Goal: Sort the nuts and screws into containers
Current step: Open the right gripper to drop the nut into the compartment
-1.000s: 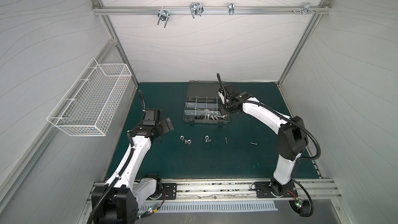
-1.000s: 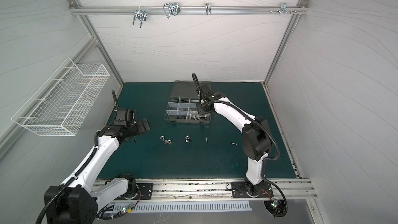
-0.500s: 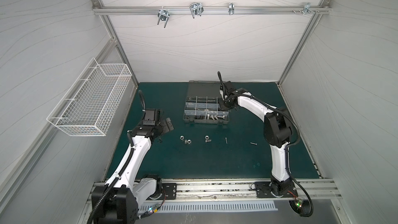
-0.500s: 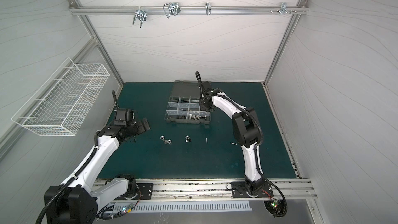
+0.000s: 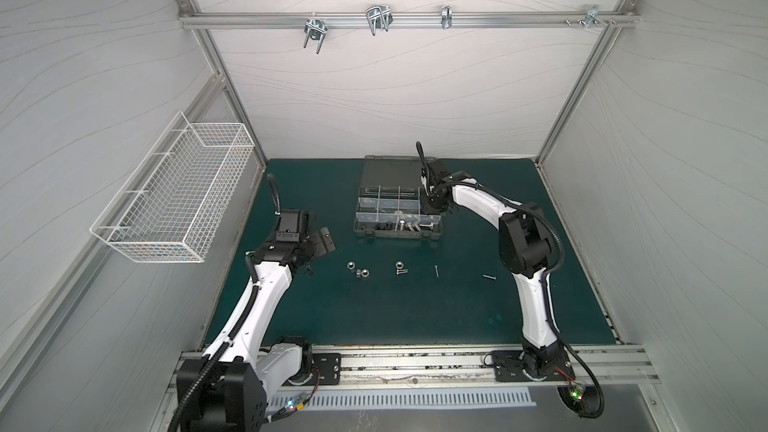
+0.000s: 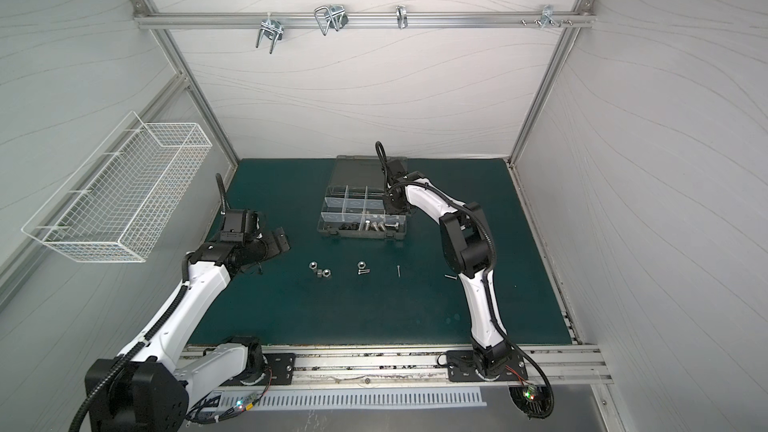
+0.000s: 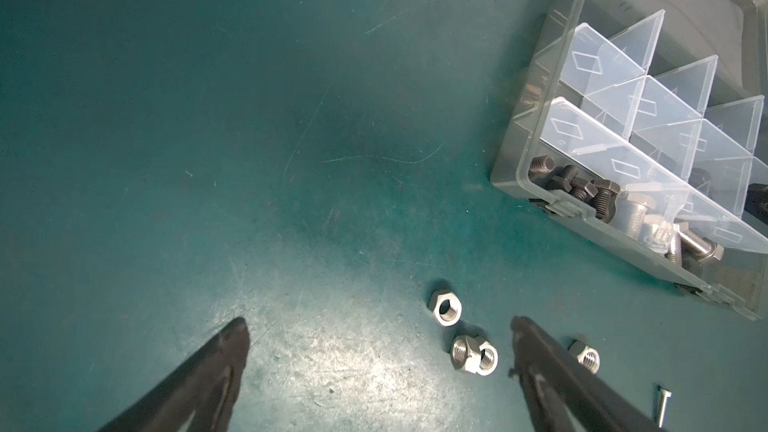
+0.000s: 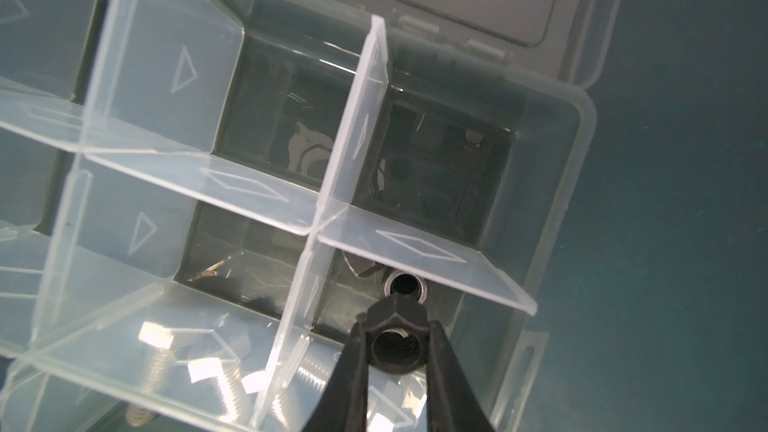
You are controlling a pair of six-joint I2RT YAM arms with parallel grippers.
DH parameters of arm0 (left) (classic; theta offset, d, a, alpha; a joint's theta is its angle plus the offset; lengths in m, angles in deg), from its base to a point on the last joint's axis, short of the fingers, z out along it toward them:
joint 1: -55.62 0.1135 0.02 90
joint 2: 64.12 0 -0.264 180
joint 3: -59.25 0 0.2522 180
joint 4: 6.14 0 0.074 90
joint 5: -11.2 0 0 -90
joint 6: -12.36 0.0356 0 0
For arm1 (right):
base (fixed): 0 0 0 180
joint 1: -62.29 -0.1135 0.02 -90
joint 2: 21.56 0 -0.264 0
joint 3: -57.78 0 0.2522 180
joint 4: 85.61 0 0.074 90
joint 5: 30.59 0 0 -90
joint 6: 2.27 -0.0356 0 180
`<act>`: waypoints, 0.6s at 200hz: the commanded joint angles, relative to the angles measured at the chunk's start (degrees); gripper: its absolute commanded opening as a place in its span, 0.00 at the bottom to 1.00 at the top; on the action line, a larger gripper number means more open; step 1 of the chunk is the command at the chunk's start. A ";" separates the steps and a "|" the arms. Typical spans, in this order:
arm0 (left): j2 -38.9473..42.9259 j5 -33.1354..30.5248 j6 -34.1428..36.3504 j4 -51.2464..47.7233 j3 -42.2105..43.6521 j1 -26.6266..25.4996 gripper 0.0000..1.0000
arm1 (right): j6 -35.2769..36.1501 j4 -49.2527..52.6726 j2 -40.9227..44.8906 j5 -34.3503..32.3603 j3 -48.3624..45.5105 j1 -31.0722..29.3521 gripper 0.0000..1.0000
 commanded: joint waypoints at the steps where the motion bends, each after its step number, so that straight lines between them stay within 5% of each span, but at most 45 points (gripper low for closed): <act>1: 0.33 -0.35 -0.28 -0.27 -2.57 0.33 0.99 | 0.90 0.24 -0.24 0.62 1.14 0.39 0.28; 120: 0.32 -0.80 -0.28 -0.60 -2.87 0.35 0.99 | 1.14 1.29 4.62 0.18 1.03 0.31 0.38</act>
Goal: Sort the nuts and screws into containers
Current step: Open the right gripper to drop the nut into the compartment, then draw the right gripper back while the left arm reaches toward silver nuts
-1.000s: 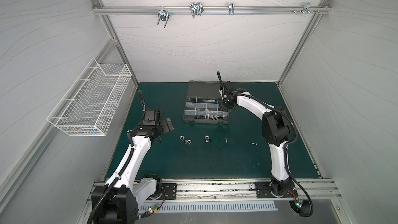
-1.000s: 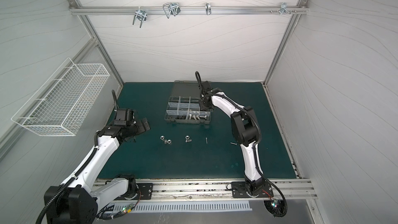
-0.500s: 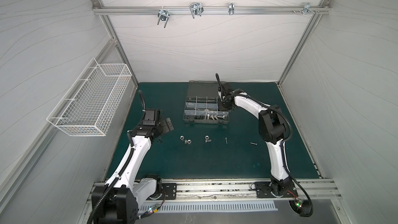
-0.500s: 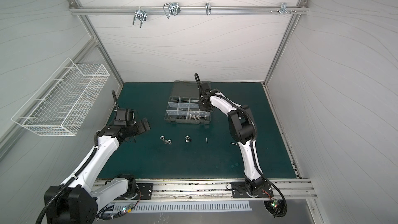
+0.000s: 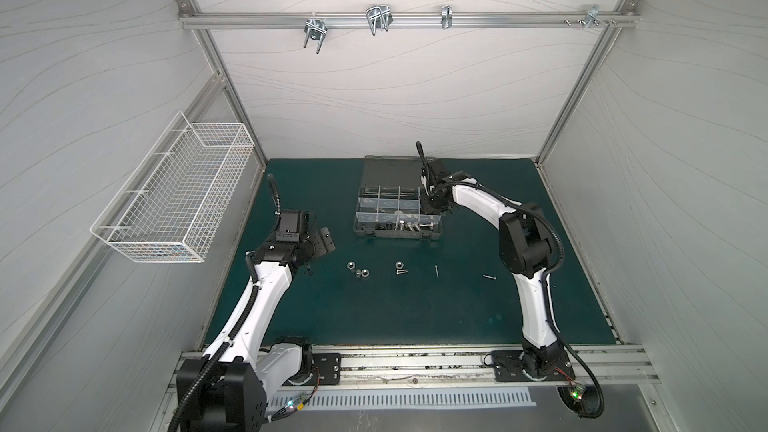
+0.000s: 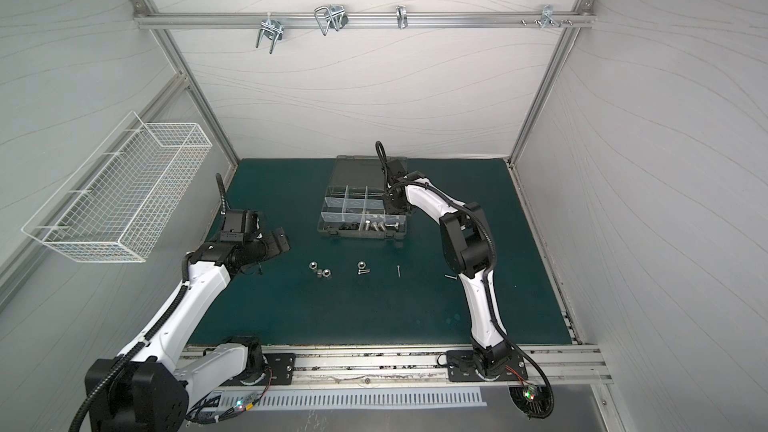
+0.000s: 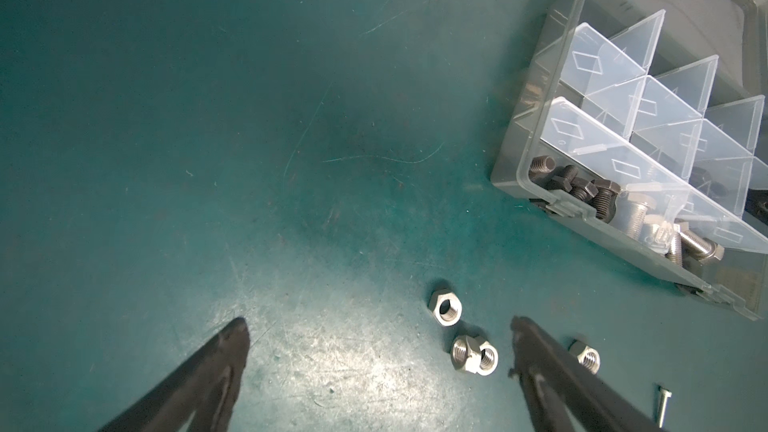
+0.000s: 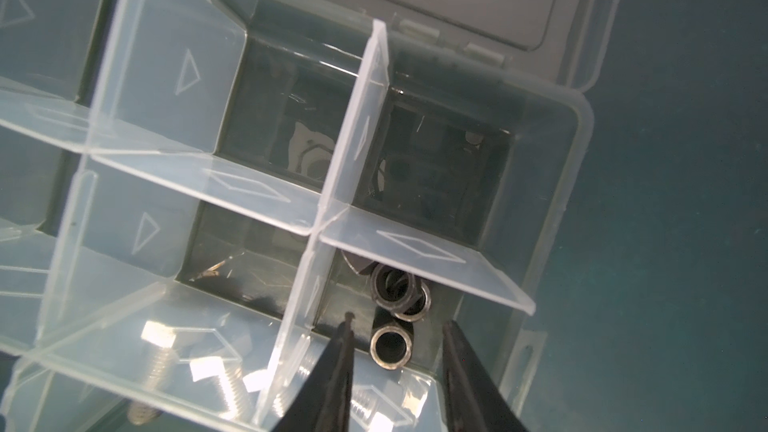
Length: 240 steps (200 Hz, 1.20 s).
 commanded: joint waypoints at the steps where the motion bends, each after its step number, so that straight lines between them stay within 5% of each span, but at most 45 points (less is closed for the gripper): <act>1: 0.32 -0.77 -0.28 -0.54 -2.86 0.32 0.99 | 1.00 1.20 4.51 0.21 0.99 0.31 0.38; 62: 0.32 -1.36 -0.63 -0.82 -3.17 0.34 0.99 | -1.23 0.58 13.86 0.30 -4.95 0.03 0.52; 181: 0.80 2.71 -5.41 -0.85 -1.48 -0.13 0.99 | -6.17 -1.70 37.31 -5.13 -32.69 0.05 0.85; 195: 1.06 2.73 -6.82 -0.54 -0.03 -1.25 0.98 | -6.66 -1.68 39.17 -5.65 -34.99 0.05 0.99; 240: 0.28 -5.50 -10.95 -1.66 1.70 -11.67 0.93 | -8.33 -2.85 42.98 -6.34 -41.13 0.05 0.99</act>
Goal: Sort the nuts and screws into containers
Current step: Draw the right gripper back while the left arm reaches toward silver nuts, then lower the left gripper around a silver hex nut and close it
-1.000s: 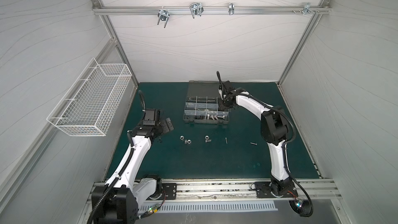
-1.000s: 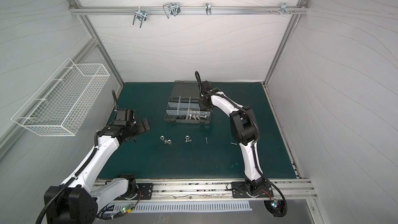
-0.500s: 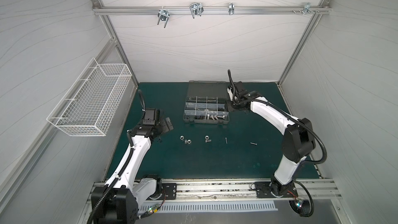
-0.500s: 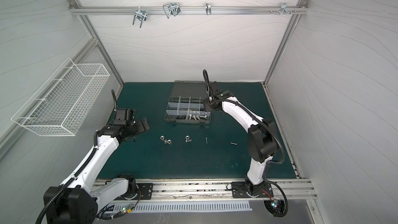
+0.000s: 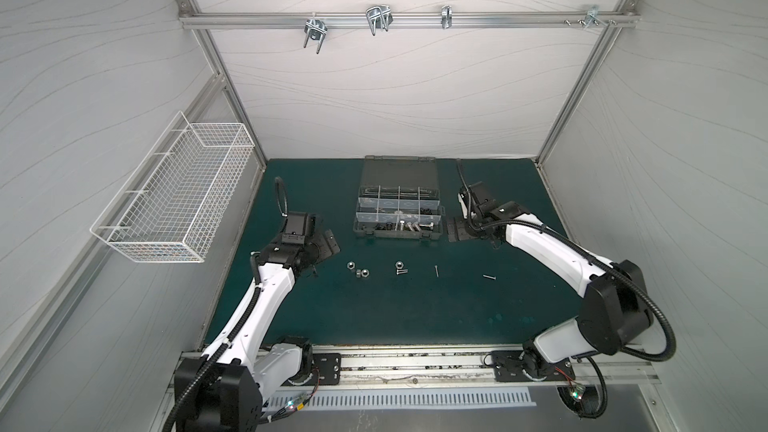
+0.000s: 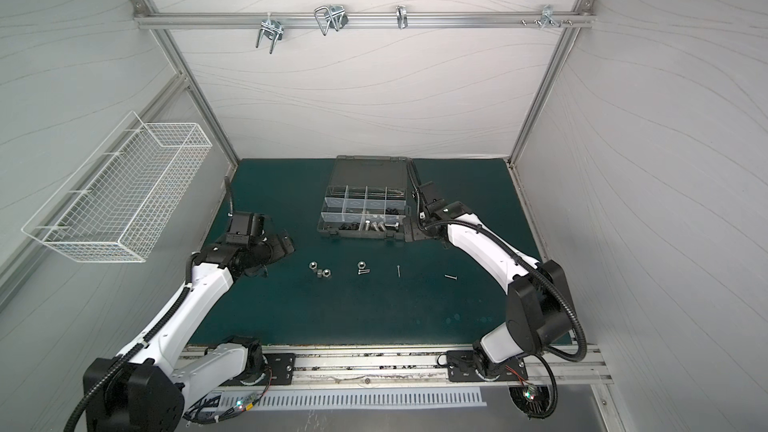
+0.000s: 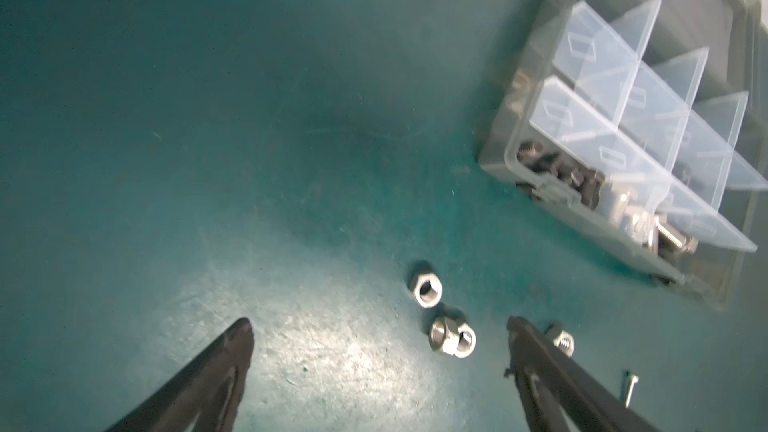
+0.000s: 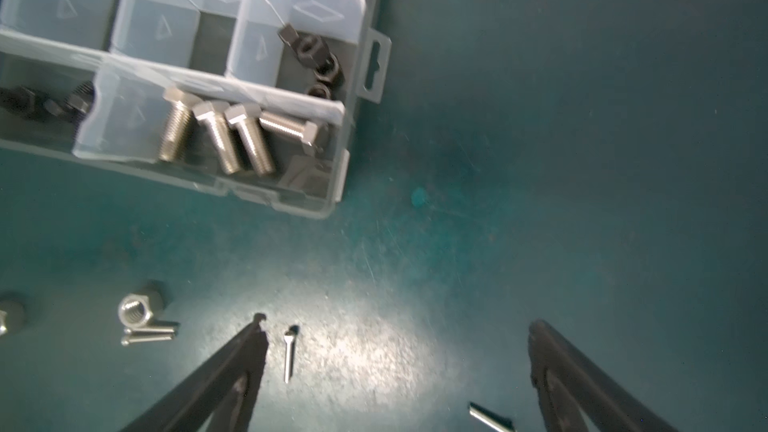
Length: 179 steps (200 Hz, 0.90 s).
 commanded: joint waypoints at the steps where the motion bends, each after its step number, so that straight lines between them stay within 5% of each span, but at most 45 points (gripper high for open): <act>1: -0.20 -4.94 -3.74 -0.68 0.31 -5.05 0.92 | -1.65 -0.85 2.14 -1.52 -2.15 0.07 0.99; 79: -10.70 -10.74 -7.23 1.91 0.25 -16.08 0.67 | -3.88 -1.38 2.33 -4.34 -3.57 0.08 0.99; 179: -23.65 -9.12 -5.66 6.16 -3.23 -17.28 0.56 | -4.28 -0.75 2.48 -3.82 -4.07 0.16 0.99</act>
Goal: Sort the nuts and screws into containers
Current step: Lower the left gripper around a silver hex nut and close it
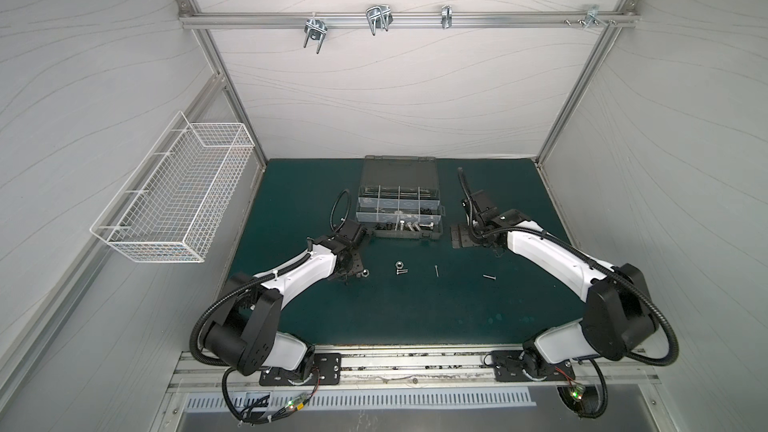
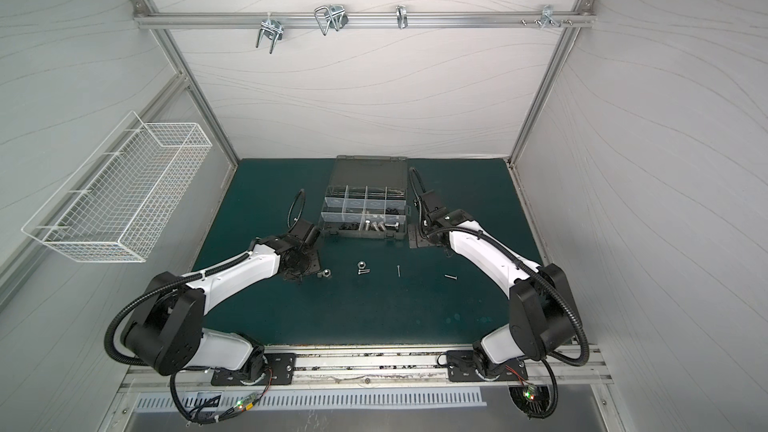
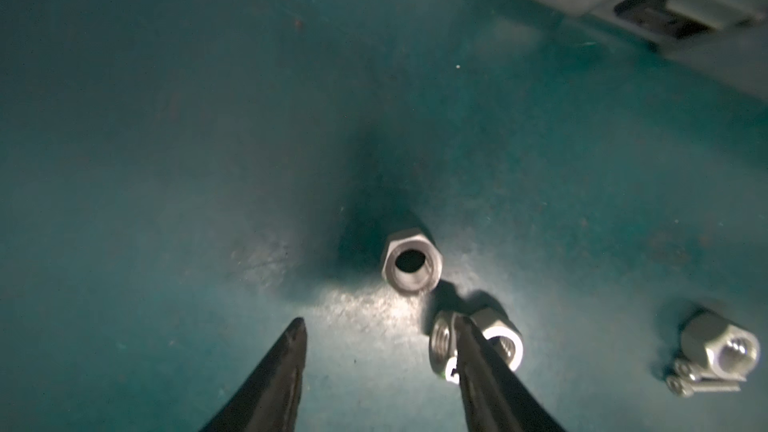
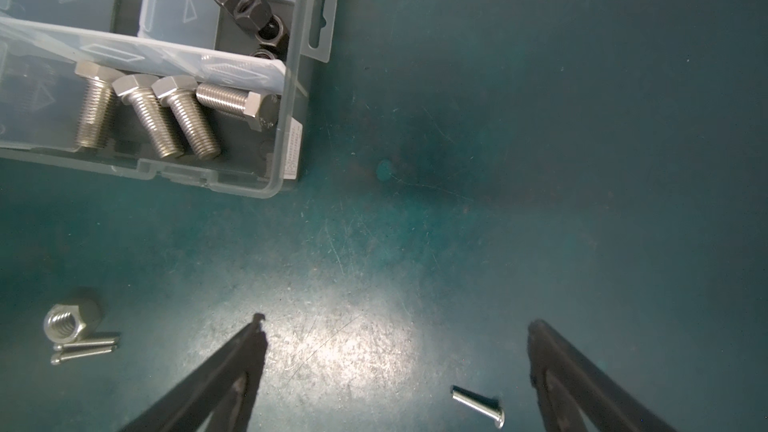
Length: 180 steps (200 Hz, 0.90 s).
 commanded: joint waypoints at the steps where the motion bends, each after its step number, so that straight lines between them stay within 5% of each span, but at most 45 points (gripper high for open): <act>1: -1.95 -0.77 0.46 1.05 -3.12 -0.33 0.56 | -1.13 0.31 1.49 -0.34 -0.24 0.20 0.99; 83: -8.12 -0.50 2.00 1.69 -5.04 -0.30 0.53 | -1.01 1.17 0.18 -0.74 0.79 0.16 0.99; 180: -10.30 0.15 2.39 4.03 -3.03 1.12 0.34 | -2.23 3.18 1.03 -1.90 1.19 0.16 0.99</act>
